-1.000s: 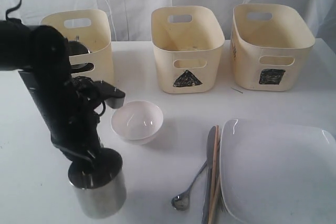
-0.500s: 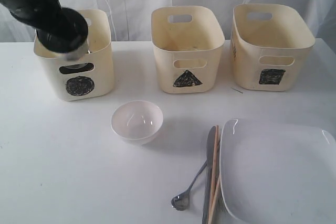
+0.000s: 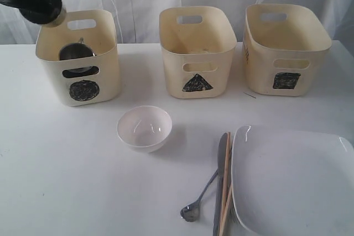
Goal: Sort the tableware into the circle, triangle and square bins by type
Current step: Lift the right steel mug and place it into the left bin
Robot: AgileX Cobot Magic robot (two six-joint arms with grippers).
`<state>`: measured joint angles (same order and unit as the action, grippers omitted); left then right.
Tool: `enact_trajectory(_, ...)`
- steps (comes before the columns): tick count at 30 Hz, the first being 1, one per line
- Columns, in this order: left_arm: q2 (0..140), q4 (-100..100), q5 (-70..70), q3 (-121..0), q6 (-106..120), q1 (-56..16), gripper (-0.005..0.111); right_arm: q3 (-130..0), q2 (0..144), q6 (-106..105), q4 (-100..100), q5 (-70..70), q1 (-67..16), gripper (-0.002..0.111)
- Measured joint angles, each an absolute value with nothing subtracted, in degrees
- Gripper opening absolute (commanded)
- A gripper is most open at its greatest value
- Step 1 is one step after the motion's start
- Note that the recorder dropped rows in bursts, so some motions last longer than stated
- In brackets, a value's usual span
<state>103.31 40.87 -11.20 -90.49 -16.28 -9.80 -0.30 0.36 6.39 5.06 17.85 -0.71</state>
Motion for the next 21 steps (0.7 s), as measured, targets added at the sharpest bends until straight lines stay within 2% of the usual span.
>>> enact_trajectory(12, 113.4, 41.6, -7.5, -95.4, -16.2, -8.8, 0.002, -0.3, 0.4, 6.4, 5.1, 17.8, -0.7, 0.000)
enact_trajectory(19, 114.3, 41.6, -7.5, -96.1, -16.1, -8.8, 0.042, -0.3, 0.4, 6.4, 5.1, 17.8, -0.7, 0.000)
enact_trajectory(21, 114.3, 41.6, -7.7, -96.2, -16.3, -8.8, 0.043, -0.3, 0.4, 6.4, 5.1, 17.8, -0.7, 0.000)
